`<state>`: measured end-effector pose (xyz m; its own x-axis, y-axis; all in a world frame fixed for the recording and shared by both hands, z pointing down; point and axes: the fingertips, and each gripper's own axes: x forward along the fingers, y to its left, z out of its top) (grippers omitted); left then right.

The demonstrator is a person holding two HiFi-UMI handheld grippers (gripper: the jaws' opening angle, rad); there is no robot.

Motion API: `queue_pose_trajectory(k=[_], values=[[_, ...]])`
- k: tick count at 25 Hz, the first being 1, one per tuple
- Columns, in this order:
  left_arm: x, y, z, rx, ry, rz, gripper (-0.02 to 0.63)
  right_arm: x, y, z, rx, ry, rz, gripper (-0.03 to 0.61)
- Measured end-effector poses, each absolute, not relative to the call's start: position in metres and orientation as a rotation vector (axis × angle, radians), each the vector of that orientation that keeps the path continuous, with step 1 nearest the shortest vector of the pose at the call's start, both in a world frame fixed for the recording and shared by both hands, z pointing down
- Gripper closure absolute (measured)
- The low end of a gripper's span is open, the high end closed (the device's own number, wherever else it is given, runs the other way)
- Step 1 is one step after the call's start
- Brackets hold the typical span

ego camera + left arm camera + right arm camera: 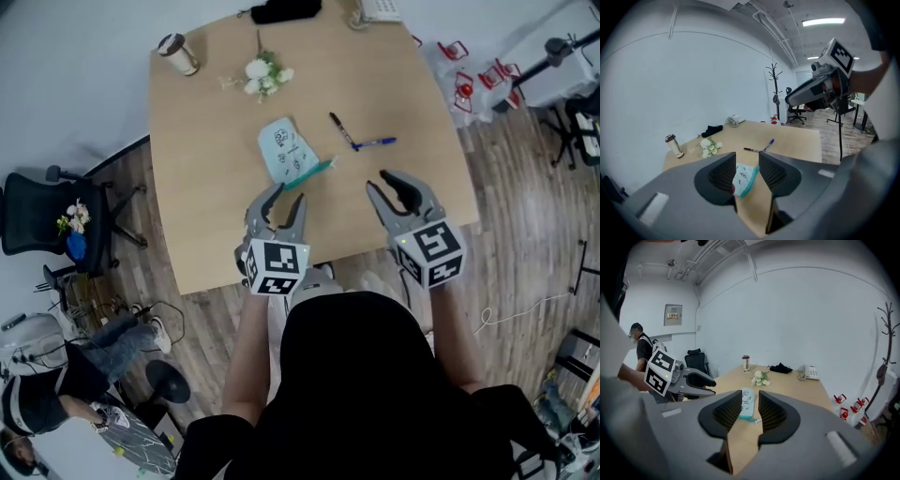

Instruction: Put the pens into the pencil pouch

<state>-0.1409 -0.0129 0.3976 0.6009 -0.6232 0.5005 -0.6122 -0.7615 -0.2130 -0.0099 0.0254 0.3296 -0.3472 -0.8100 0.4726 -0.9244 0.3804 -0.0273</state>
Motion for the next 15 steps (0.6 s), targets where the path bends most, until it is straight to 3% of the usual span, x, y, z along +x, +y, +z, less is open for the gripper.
queue_pose_trajectory(k=[15], values=[[-0.15, -0.036, 0.473, -2.832, 0.931, -1.091, 0.453, -0.019, 0.0, 0.358, 1.501, -2.181, 0.499, 0.485]])
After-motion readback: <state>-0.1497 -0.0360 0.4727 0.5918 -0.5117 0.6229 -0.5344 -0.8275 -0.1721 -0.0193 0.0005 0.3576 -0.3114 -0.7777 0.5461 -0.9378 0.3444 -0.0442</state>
